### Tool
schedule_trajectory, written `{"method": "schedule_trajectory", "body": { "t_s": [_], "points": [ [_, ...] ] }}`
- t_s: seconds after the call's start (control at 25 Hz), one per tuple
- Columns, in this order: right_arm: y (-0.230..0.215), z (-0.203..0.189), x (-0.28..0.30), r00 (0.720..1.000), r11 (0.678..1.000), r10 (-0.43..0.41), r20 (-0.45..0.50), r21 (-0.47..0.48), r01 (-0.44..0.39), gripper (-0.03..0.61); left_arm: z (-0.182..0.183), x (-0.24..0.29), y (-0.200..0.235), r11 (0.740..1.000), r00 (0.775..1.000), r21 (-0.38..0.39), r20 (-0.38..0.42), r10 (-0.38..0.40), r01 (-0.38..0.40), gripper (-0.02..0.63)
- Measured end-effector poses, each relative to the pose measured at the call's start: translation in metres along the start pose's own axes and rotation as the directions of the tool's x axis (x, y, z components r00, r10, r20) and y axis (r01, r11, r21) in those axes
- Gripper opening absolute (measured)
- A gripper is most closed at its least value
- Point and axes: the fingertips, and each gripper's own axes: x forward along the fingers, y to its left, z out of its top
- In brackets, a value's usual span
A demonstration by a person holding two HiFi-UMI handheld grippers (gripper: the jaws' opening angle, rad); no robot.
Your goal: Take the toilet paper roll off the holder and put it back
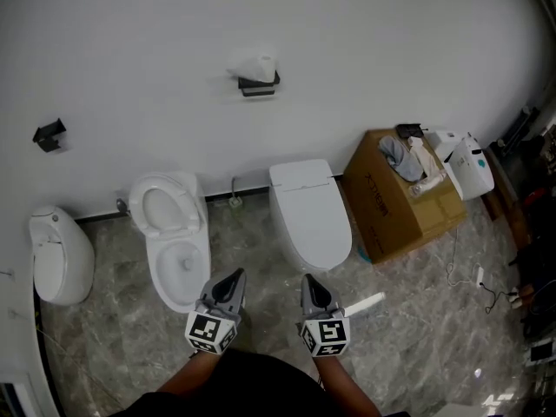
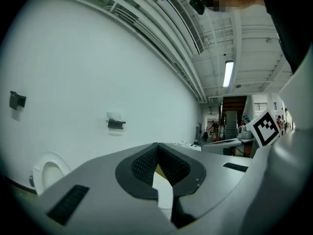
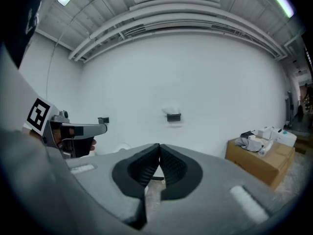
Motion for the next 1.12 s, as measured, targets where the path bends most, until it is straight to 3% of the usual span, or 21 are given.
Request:
{"method": "schedule_trajectory", "body": {
  "t_s": [0.24,0.56,1.12],
  "points": [
    [-0.028,0.022,0.111,0.998,0.999,-0.04,-0.054,0.009,0.041,-0.002,0.029,0.092,0.067,0.998,0.998,-0.017,0.021,-0.062,0.063,0.015],
    [-0.033,0.079,0.247,1.0,0.999,-0.027,-0.006,0.019,0.027,-0.002,0.06,0.166,0.174,0.996,0.996,-0.007,0.004,-0.086,0.086,0.017],
    [-0.043,0.102,0.349,1.0,1.0,0.021,0.002,0.014,-0.021,-0.002,0.068,0.222,0.26,0.999,1.0,-0.032,-0.004,-0.005,0.005,0.017]
  ]
}}
